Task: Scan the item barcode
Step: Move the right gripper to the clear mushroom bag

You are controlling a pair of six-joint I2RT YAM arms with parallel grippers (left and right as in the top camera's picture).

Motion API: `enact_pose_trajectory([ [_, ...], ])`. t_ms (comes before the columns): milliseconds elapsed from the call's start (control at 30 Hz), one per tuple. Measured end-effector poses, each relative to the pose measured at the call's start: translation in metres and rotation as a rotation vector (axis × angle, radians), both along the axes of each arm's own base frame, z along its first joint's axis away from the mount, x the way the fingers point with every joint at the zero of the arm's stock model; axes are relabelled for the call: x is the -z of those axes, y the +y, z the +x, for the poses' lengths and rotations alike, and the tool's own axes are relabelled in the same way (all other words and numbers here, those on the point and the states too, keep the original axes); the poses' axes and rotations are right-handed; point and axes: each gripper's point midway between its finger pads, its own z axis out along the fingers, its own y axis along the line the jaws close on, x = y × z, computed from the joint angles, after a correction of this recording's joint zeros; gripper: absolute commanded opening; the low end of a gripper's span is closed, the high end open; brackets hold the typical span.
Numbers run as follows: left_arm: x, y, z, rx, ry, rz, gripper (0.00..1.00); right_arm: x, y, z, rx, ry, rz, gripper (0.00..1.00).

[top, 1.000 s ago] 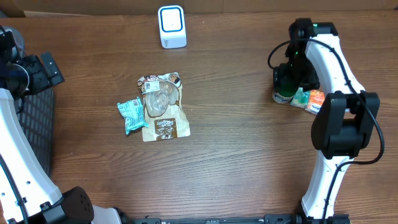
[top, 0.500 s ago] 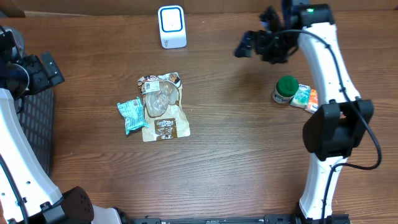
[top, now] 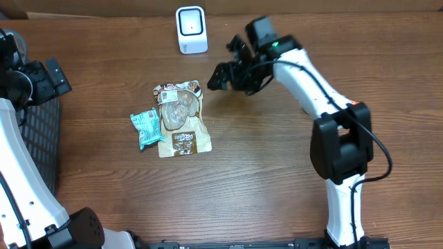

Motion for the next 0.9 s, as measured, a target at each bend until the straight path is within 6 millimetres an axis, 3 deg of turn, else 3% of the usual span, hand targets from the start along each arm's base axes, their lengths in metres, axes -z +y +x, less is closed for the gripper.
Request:
enact_pose_trajectory([
  [167, 0.000, 0.000, 0.000, 0.000, 0.000, 0.000, 1.00, 0.031, 0.015, -0.018, 0.019, 0.064, -0.004, 0.77],
  [533, 0.000, 0.000, 0.000, 0.000, 0.000, 0.000, 1.00, 0.058, 0.042, -0.040, -0.008, 0.048, -0.017, 0.69],
  [733, 0.000, 0.000, 0.000, 0.000, 0.000, 0.000, 1.00, 0.061, 0.051, -0.037, 0.014, 0.005, -0.052, 0.54],
  [900, 0.000, 0.000, 0.000, 0.000, 0.000, 0.000, 1.00, 0.068, 0.054, -0.032, 0.060, -0.019, -0.091, 0.47],
])
